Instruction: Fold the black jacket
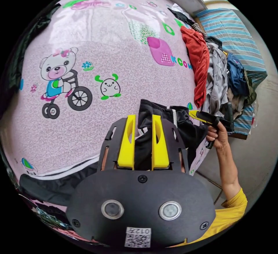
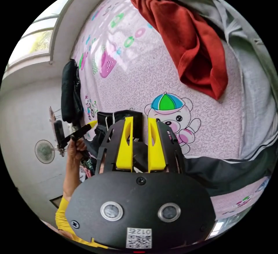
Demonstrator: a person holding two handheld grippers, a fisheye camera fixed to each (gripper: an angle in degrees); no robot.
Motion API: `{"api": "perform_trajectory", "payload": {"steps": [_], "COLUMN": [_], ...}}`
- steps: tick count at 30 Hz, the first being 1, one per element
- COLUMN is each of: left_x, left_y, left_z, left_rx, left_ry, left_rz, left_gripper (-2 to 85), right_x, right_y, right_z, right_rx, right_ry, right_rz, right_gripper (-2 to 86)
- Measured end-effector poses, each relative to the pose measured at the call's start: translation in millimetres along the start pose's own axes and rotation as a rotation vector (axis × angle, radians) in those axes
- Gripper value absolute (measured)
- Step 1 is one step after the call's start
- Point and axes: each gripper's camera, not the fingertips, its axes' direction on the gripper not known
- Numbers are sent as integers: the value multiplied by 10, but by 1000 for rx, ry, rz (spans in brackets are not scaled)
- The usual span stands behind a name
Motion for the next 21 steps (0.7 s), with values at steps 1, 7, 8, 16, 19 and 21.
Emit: {"api": "perform_trajectory", "payload": {"steps": [1,7,8,16,19,21], "left_x": [-44,-248,-255,-789,-787,-746], "left_y": [-69,-227,-227,-78,-122,-138], "left_z": [94,237,228,-230,-143,-93], "left_rx": [-34,-27,-24,259,232,238], "left_ry": [26,112,104,265,285,169], "left_rz": [2,25,43,125,134,97], "left_gripper": [62,25,22,5,4,5], "right_x": [-34,-324,-427,-1277,-1405,-1387], "right_y": [19,147,188,656,695,672], "right_z": [-10,-44,-45,-448,-230,-36], "right_rx": [-1,-89,-85,231,173,167], "right_ry": [13,-65,-10,268,327,428], "right_rz": [2,-104,-167,-816,-886,-846], "right_gripper": [72,34,23,5,6,7]}}
